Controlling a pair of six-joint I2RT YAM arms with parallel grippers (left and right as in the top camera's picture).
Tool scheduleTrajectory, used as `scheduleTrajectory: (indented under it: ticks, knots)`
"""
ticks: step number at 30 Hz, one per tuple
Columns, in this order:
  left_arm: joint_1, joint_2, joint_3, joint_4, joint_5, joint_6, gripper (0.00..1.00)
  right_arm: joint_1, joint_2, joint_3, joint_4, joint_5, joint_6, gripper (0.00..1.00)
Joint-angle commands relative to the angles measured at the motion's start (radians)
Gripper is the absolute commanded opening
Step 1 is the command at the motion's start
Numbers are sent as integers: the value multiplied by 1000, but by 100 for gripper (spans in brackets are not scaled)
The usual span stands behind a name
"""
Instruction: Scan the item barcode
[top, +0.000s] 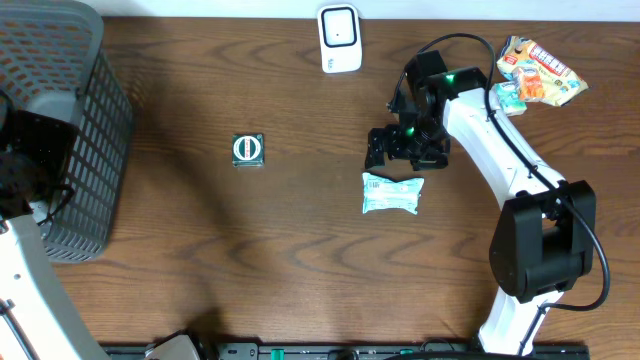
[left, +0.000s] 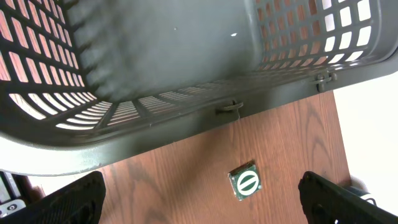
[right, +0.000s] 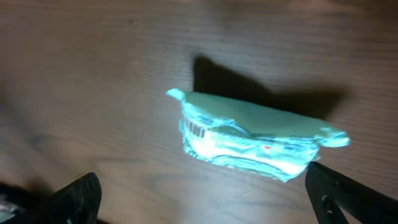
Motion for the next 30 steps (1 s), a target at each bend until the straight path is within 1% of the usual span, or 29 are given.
scheduleTrajectory:
  ticks: [1, 13, 30]
  knots:
    - [4, 0, 3, -3, -6, -2, 98, 8, -10, 12, -13, -57, 11, 99]
    - [4, 0, 3, -3, -6, -2, 98, 53, -10, 11, -15, -56, 8, 99]
    - [4, 0, 3, -3, -6, -2, 98, 106, -10, 11, 38, -56, 8, 99]
